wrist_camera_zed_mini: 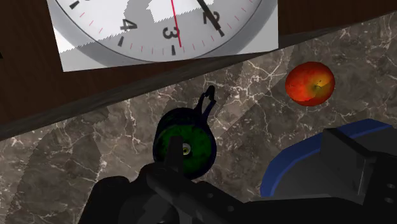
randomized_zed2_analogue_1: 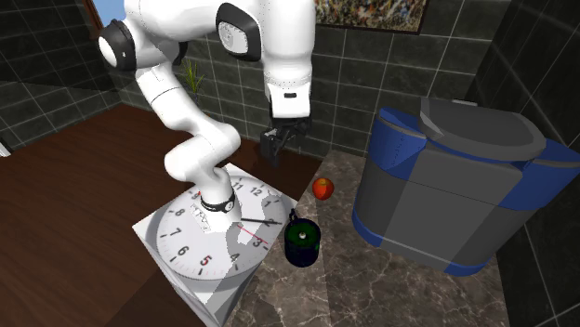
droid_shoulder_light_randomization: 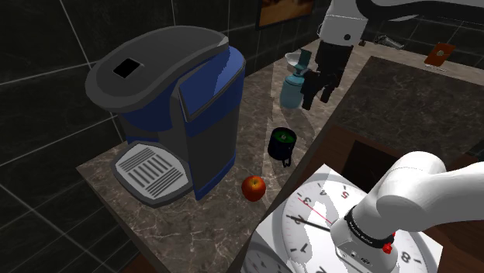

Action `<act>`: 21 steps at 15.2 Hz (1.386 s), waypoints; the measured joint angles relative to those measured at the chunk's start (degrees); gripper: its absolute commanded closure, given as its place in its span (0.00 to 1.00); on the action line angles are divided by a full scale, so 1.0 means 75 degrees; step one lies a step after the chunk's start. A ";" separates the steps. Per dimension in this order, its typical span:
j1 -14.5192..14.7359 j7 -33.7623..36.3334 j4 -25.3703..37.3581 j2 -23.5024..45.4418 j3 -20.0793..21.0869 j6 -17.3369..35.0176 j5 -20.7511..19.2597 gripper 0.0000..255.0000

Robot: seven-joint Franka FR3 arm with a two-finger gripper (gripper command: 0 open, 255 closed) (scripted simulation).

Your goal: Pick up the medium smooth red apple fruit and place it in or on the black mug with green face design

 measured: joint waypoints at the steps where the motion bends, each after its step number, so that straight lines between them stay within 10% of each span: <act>1: 0.0000 0.0000 0.0000 0.0000 0.0000 0.0000 0.0000 0.00; 21: 0.1105 0.1091 -0.1598 0.2554 0.2400 0.4267 0.0937 0.00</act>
